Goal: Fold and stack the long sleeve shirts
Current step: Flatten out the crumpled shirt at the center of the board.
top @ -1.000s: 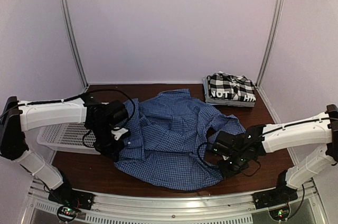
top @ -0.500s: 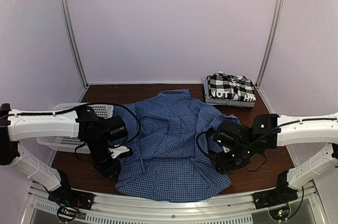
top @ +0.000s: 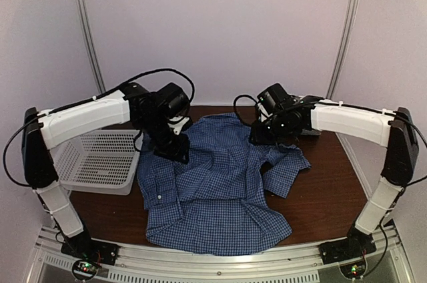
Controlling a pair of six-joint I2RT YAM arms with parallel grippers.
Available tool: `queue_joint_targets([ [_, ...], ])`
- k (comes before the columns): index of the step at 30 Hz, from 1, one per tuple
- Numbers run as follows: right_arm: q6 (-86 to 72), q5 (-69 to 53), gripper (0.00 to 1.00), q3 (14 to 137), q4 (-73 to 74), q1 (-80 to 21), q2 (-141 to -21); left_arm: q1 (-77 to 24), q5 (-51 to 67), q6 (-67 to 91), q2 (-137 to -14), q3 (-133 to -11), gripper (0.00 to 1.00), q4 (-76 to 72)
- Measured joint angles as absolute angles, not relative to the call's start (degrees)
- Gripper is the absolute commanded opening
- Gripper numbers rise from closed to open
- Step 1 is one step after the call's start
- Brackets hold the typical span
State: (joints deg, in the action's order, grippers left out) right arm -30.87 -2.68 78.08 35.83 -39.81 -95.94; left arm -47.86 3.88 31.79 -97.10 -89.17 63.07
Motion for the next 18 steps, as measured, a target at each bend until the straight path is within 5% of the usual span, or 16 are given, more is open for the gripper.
queue_joint_targets([
  [10,-25.15,-6.31,0.38,85.93,26.81,-33.91,-113.86,-34.63,3.11,31.46,-121.12,-99.26,0.42,47.35],
  [18,-24.67,-5.96,0.39,83.53,24.64,-28.58,-119.52,-29.08,3.7,31.0,-128.09,-100.64,0.4,41.6],
])
